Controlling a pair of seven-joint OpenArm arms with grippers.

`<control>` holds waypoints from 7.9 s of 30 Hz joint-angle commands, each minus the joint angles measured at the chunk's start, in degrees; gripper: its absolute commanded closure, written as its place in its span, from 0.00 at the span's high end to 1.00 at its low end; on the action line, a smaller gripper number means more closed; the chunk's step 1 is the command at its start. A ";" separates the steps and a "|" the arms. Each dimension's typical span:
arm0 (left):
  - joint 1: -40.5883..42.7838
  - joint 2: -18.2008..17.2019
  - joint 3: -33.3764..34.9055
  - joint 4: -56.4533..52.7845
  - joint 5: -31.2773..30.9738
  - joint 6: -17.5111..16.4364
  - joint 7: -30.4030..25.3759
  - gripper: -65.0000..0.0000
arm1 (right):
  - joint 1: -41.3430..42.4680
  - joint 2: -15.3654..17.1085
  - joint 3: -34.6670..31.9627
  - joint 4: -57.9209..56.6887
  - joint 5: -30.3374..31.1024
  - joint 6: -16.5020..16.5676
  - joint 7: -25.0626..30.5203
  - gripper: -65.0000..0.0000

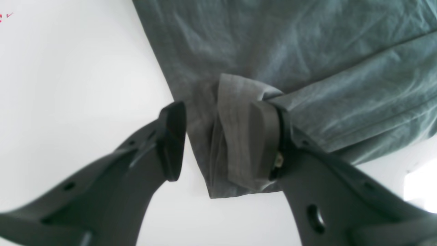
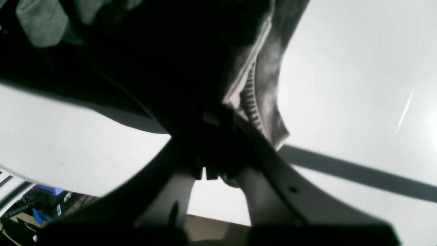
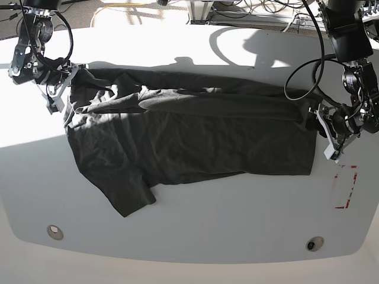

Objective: Fold the T-shirt properly
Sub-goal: 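Lay the held edge down and adjust grip with both grippers, then drag the held edge away from the robot with both grippers, flattening the shirt, then release the edge and move both grippers to the shirt's hem corners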

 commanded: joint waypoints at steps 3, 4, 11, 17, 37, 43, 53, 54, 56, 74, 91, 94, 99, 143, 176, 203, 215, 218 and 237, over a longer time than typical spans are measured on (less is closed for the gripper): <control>-1.14 -0.33 -0.35 0.89 -0.68 -0.06 -0.97 0.43 | 0.41 0.80 -0.08 0.65 0.09 0.09 0.88 0.19; -1.14 0.02 -0.35 0.98 -0.68 -0.06 -0.97 0.43 | 0.41 0.01 0.01 0.65 0.09 0.09 0.97 0.26; -1.14 0.46 -0.35 1.16 -0.68 -0.06 -0.97 0.43 | 0.41 -1.40 0.10 0.47 0.09 0.09 3.34 0.39; -1.23 1.60 -0.26 1.16 -0.41 -0.06 -0.97 0.43 | 2.87 -1.31 0.01 -3.04 0.09 0.09 3.61 0.22; -1.23 1.86 -0.17 0.98 -0.33 -0.06 -0.97 0.43 | 3.58 5.55 -1.75 -4.54 0.09 0.00 3.34 0.07; -1.40 1.95 -0.08 0.89 -0.24 -0.06 -0.97 0.43 | 5.16 9.15 -5.97 -4.54 0.09 0.00 3.43 0.07; -1.40 2.04 0.00 0.89 -0.24 -0.06 -0.97 0.43 | 8.85 11.61 -13.18 -4.63 -2.55 0.00 3.52 0.08; -1.40 2.04 0.00 0.89 -0.24 -0.06 -0.97 0.43 | 9.73 11.35 -14.23 -4.63 -5.36 0.00 3.61 0.08; -1.40 2.04 0.00 0.89 -0.24 -0.06 -0.97 0.43 | 10.79 10.73 -15.46 -4.63 -9.40 0.09 3.61 0.08; -1.05 2.04 0.00 0.89 -0.50 -0.06 -0.97 0.43 | 13.86 7.75 -16.60 -4.19 -23.82 0.53 3.78 0.63; 2.03 7.84 4.49 8.46 -3.93 -0.06 1.84 0.43 | 8.32 -1.57 0.98 12.34 -13.10 0.62 0.88 0.56; 2.91 9.43 5.72 11.44 -4.28 -0.06 2.63 0.43 | 7.09 -4.74 3.26 12.43 -11.78 0.53 1.15 0.44; 5.37 9.69 5.98 13.11 -3.67 -0.06 2.19 0.43 | 5.60 -9.84 8.10 11.90 -11.60 0.53 1.23 0.17; 13.89 1.16 -4.57 19.44 -7.18 0.08 0.96 0.44 | 3.75 -9.40 16.45 -8.05 -11.07 5.28 6.07 0.63; 14.07 3.18 -2.28 6.17 -2.08 0.08 0.61 0.05 | 3.58 -9.66 16.19 -8.23 -11.07 5.89 6.07 0.24; 31.56 1.16 -4.30 26.30 1.52 -0.06 5.80 0.03 | -9.79 -12.21 19.97 8.56 -11.16 5.80 -1.14 0.24; 31.13 0.99 -5.18 26.30 1.52 -0.06 6.50 0.24 | -10.84 -12.47 19.97 9.79 -11.07 5.45 -1.76 0.28; 29.10 0.99 -5.36 26.39 1.43 -0.06 8.79 0.34 | -10.31 -11.95 20.23 10.58 -11.07 5.36 -2.99 0.44; 11.70 3.18 -8.26 29.99 1.61 -0.06 11.12 0.42 | 2.96 -11.77 19.97 12.34 -11.60 5.54 -3.16 0.87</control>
